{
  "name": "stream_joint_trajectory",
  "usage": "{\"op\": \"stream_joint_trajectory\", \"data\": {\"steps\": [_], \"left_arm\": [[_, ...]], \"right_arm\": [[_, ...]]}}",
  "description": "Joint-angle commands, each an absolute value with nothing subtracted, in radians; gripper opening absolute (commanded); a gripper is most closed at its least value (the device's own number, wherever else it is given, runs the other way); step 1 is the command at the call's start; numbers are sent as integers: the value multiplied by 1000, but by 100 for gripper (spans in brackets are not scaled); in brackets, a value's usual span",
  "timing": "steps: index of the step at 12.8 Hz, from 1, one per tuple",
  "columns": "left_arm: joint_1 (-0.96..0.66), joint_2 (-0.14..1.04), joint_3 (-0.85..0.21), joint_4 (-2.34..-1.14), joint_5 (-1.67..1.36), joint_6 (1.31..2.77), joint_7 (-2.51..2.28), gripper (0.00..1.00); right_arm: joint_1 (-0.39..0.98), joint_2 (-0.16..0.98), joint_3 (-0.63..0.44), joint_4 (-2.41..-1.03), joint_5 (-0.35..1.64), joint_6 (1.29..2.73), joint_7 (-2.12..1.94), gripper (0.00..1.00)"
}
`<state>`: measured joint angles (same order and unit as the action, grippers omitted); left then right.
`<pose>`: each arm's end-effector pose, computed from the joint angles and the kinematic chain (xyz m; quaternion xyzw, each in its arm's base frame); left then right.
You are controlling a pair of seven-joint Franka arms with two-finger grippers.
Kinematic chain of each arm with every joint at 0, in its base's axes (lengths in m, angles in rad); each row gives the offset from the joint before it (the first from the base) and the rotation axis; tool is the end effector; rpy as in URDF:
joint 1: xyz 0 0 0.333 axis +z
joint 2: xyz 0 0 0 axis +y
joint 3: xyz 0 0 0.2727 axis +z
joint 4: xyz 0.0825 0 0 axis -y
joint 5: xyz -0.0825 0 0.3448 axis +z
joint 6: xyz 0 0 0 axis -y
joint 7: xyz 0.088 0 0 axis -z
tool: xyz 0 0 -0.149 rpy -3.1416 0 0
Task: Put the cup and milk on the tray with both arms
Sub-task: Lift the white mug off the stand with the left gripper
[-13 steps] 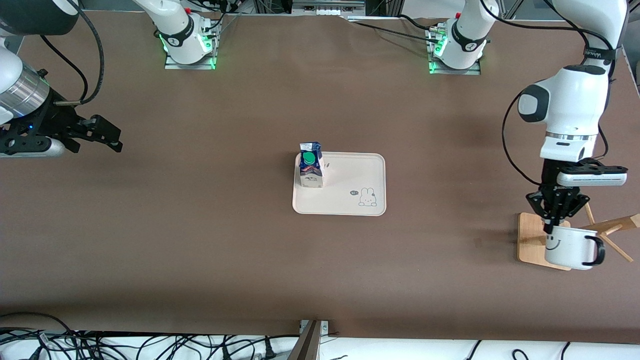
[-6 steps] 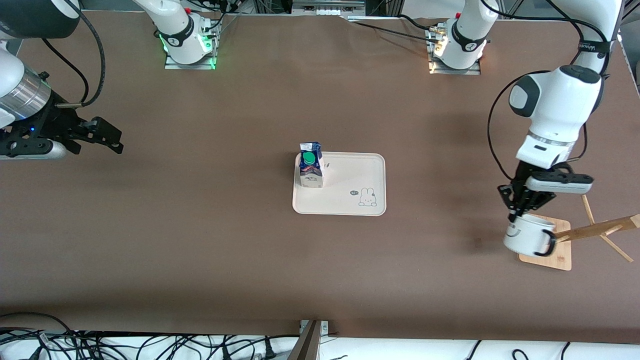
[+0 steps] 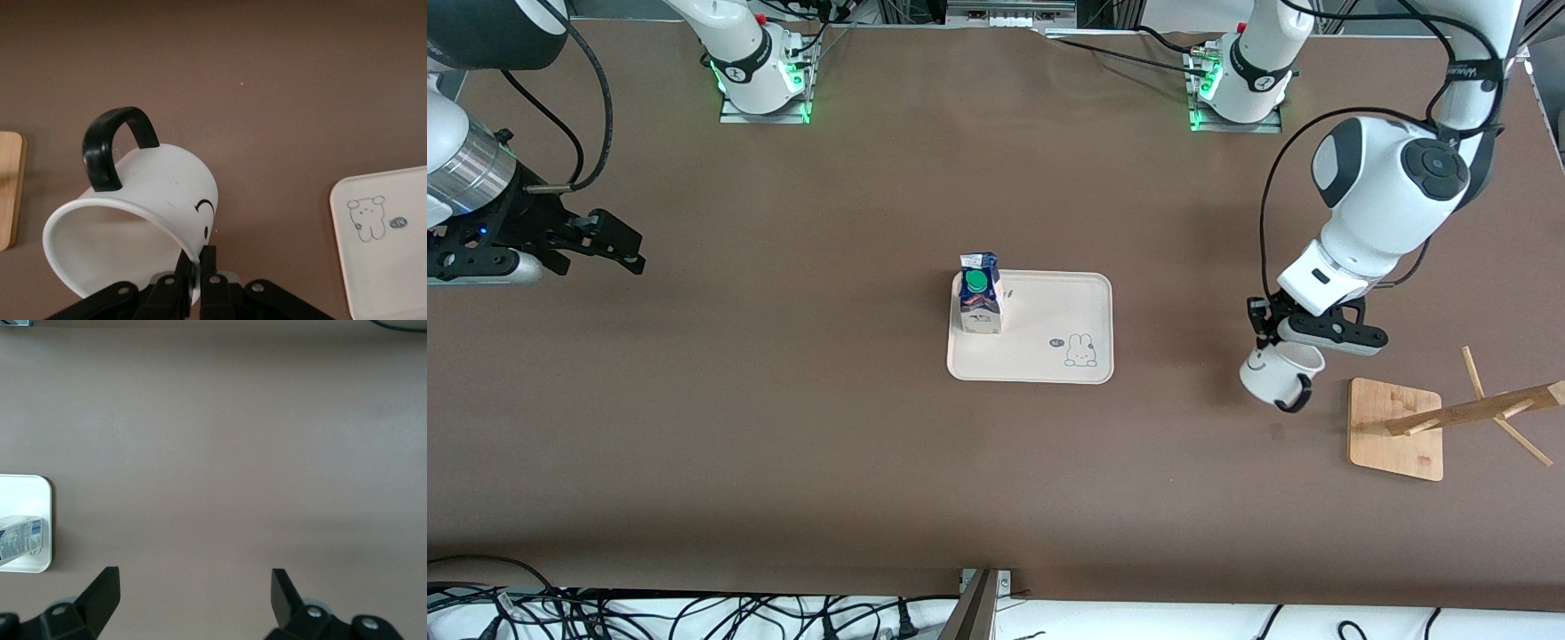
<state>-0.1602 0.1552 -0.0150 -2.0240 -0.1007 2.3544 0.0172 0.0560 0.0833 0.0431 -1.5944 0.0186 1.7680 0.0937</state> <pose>0.5571 -0.1030 0.3291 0.9934 -0.0632 0.0839 0.0465 0.5547 0.0569 0.5027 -0.9989 -0.0011 -0.0439 0.0153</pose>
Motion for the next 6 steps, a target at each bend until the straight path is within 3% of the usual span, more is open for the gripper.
{"op": "stream_joint_trajectory", "data": {"steps": [1,3,6], "left_arm": [[-179,185,-35,-1919,-100,2150,-55,0],[-205,245,-35,-1873,-100,2070,-66,0],[-280,279,-34,-1867,-98,2065,-64,0]], "right_arm": [[51,83,49,-1589,8,1770,95,100],[51,83,49,-1588,9,1770,95,100],[52,81,49,-1588,8,1769,95,100]]}}
